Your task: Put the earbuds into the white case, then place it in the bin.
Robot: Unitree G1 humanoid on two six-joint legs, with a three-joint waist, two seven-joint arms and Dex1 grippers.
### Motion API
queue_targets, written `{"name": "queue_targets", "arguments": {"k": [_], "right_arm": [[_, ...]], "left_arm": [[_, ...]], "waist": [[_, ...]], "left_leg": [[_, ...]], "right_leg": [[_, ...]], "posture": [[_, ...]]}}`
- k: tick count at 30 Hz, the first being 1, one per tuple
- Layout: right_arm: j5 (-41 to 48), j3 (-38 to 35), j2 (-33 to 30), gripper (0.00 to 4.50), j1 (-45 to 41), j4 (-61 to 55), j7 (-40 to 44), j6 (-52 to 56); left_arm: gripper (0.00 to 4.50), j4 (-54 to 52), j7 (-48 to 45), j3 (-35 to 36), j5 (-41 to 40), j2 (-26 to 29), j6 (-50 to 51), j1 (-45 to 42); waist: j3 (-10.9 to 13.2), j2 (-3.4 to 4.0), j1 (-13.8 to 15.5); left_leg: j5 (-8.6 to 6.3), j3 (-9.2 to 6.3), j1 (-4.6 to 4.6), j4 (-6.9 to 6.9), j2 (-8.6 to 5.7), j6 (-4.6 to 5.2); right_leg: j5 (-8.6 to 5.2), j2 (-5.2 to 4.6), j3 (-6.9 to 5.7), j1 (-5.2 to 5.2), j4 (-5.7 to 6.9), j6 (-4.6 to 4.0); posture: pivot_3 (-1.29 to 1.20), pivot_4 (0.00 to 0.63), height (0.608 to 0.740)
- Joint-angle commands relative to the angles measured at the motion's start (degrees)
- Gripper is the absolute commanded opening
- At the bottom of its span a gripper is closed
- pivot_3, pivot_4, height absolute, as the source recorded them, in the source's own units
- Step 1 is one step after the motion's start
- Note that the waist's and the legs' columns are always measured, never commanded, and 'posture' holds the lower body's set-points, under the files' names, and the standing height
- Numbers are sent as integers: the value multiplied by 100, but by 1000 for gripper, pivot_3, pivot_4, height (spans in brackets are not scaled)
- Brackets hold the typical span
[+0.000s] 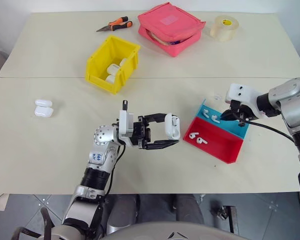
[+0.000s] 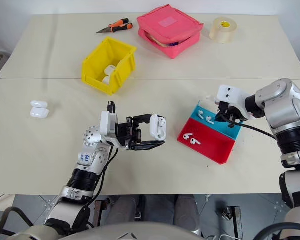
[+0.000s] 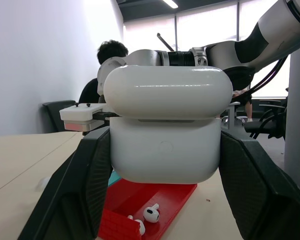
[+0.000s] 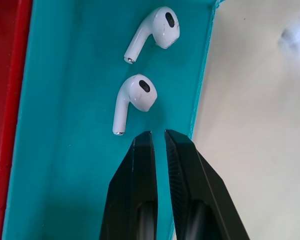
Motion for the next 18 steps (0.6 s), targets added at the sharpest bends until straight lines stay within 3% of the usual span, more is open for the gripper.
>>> {"name": "queue_targets", "arguments": {"k": [1, 7, 10, 15, 18], "right_arm": [[-123, 28, 18, 400, 191, 13, -42, 71], [101, -302, -159, 400, 192, -293, 83, 490], [247, -454, -171, 1020, 204, -540, 91, 778], [552, -645, -16, 2625, 63, -942, -82, 1791], [670, -561, -13, 2625, 110, -1342, -107, 2251]], "left_arm": [[2796, -181, 2, 30, -50, 33, -30, -76], [2796, -218, -1, 14, -61, 70, -2, -64], [2796, -221, -3, 11, -66, 89, 5, -67], [2796, -216, -3, -7, -68, 81, 9, -65], [2796, -211, 8, -22, -63, 56, 8, -63]], "waist": [[0, 0, 2], [0, 0, 10], [0, 0, 3], [0, 1, -1], [0, 1, 2]], "left_leg": [[0, 0, 0, 0, 0, 0], [0, 0, 0, 0, -1, 0], [0, 0, -2, 0, -1, 0], [0, 0, -5, 0, 0, 0], [0, -1, -6, 0, 0, -1]], "right_leg": [[0, 0, 0, 0, 0, 0], [0, 0, 0, 0, 0, 0], [0, 0, 0, -2, 0, 0], [0, 0, 1, -9, 3, 0], [0, -1, 1, -9, 3, 0]], "posture": [[0, 150, 740], [0, 150, 740], [0, 150, 740], [0, 150, 740], [0, 150, 740]]}}
